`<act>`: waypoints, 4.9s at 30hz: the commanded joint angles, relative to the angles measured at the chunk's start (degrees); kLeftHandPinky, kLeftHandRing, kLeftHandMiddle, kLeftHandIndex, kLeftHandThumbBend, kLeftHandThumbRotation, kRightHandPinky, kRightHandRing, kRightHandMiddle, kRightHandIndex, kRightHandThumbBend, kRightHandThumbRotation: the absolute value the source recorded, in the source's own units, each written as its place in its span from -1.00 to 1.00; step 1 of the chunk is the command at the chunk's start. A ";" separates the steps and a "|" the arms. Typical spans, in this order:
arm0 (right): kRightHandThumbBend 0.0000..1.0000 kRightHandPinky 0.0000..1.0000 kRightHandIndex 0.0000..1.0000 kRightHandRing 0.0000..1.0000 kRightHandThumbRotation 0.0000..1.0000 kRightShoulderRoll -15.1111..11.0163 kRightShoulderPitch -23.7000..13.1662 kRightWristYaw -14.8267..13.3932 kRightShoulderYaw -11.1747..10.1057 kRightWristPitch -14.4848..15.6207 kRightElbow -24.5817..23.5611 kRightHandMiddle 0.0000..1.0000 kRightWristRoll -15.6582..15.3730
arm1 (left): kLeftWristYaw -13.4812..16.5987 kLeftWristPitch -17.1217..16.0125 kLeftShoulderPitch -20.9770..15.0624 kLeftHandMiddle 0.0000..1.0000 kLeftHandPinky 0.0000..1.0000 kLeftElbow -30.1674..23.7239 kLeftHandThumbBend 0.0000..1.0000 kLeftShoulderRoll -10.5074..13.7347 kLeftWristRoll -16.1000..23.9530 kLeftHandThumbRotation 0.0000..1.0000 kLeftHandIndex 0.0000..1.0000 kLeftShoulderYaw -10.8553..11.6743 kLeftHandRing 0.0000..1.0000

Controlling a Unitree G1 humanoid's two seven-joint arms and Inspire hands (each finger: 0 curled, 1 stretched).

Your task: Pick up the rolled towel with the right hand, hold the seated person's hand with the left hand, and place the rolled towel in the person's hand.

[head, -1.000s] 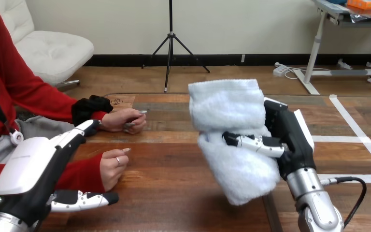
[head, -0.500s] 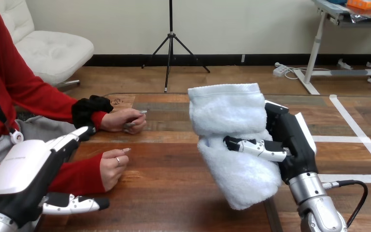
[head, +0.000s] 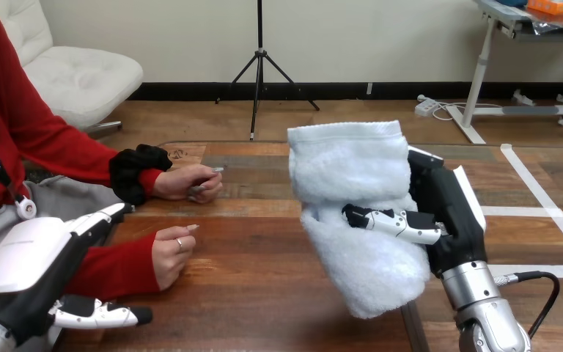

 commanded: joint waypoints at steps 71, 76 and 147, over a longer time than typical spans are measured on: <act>0.62 -0.43 -0.17 -0.33 -1.00 1.80 13.36 0.38 5.04 8.06 -35.27 -0.19 3.93 | 19.78 2.80 -27.00 0.49 0.29 37.59 1.00 2.59 10.30 -0.32 0.56 -21.71 0.40; 0.60 -0.43 -0.17 -0.32 -1.00 1.84 13.56 0.54 5.23 8.06 -35.31 -0.18 4.08 | 19.98 3.58 -27.31 0.41 0.22 37.16 1.00 1.81 9.76 -0.46 0.47 -22.18 0.31; 0.50 -0.35 -0.17 -0.28 -1.00 3.34 7.01 -0.91 4.79 9.04 -23.59 -0.15 4.24 | 15.25 7.87 -21.36 -0.25 -0.39 17.72 0.85 0.97 4.34 -1.00 -0.25 -19.27 -0.33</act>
